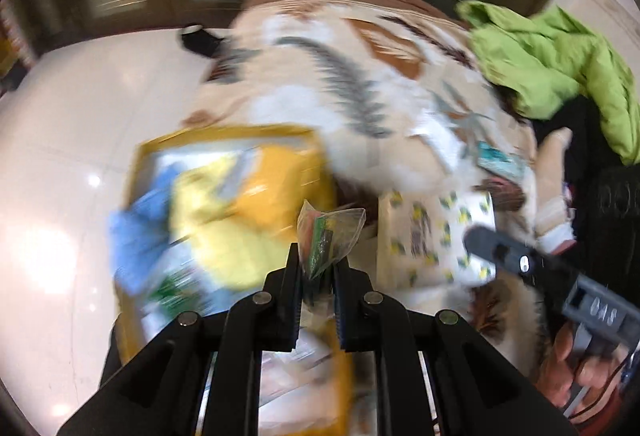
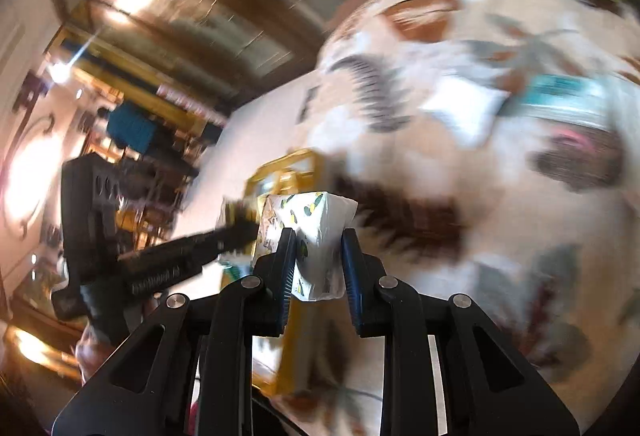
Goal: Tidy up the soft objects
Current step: 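Carry the clear bag and tissue pack into the tray and open both grippers, then move both grippers back over the remaining packets on the bedspread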
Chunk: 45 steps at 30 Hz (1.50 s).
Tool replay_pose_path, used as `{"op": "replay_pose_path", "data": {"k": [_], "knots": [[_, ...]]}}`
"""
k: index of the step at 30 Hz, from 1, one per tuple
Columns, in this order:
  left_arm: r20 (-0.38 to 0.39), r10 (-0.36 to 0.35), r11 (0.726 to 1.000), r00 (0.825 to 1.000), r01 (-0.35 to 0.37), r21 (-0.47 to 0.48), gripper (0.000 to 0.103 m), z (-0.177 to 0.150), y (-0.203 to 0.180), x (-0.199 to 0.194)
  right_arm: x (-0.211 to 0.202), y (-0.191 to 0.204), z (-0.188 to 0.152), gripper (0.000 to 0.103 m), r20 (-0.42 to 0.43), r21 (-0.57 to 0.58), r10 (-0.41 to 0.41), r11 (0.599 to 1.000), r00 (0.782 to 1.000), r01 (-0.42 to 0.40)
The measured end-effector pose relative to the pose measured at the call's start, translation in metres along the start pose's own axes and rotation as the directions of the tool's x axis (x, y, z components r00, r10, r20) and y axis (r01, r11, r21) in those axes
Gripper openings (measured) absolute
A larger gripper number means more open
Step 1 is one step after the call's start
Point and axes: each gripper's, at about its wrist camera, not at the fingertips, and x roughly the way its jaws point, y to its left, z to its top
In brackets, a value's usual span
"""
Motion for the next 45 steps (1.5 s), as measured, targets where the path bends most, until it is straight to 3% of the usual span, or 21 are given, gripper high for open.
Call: {"op": "replay_pose_path", "data": {"k": [7, 14, 16, 18, 19, 24, 29, 36, 45], "knots": [[-0.026, 0.084, 0.989, 0.996, -0.086, -0.123, 0.012, -0.044, 0.062, 0.006, 0.086, 0.058, -0.004, 0.022, -0.133, -0.087, 0.002, 0.996, 0.991, -0.014], [-0.022, 0.103, 0.98, 0.994, -0.105, -0.17, 0.017, -0.062, 0.071, 0.023, 0.138, 0.079, -0.013, 0.025, -0.195, -0.131, -0.05, 0.991, 0.979, 0.025], [-0.008, 0.11, 0.977, 0.994, -0.109, -0.183, 0.044, -0.064, 0.074, 0.024, 0.134, 0.077, -0.013, 0.032, -0.185, -0.128, -0.054, 0.991, 0.981, 0.03], [0.006, 0.1, 0.974, 0.995, -0.096, -0.207, 0.061, -0.065, 0.077, 0.024, 0.132, 0.076, -0.013, 0.04, -0.186, -0.141, -0.064, 0.989, 0.98, 0.038], [0.016, 0.095, 0.971, 0.995, -0.089, -0.222, 0.063, -0.066, 0.078, 0.023, 0.128, 0.075, -0.013, 0.048, -0.179, -0.144, -0.075, 0.988, 0.981, 0.049], [0.032, 0.147, 0.965, 0.989, -0.136, -0.223, 0.065, -0.067, 0.076, 0.016, 0.108, 0.064, -0.012, 0.051, -0.151, -0.091, -0.054, 0.995, 0.987, 0.04], [0.119, 0.193, 0.967, 0.974, -0.168, -0.193, 0.065, -0.064, 0.06, -0.005, 0.072, 0.057, -0.016, 0.051, -0.104, -0.102, -0.041, 0.994, 0.994, 0.03], [0.171, 0.189, 0.978, 0.967, -0.17, -0.119, 0.065, -0.053, 0.026, -0.015, 0.012, 0.023, -0.02, 0.051, -0.018, -0.067, -0.075, 0.995, 0.997, 0.073], [0.195, 0.167, 0.986, 0.966, -0.169, -0.005, 0.065, -0.038, -0.032, -0.005, -0.055, -0.041, -0.026, 0.051, 0.062, 0.068, -0.137, 0.989, 0.989, 0.133]]}}
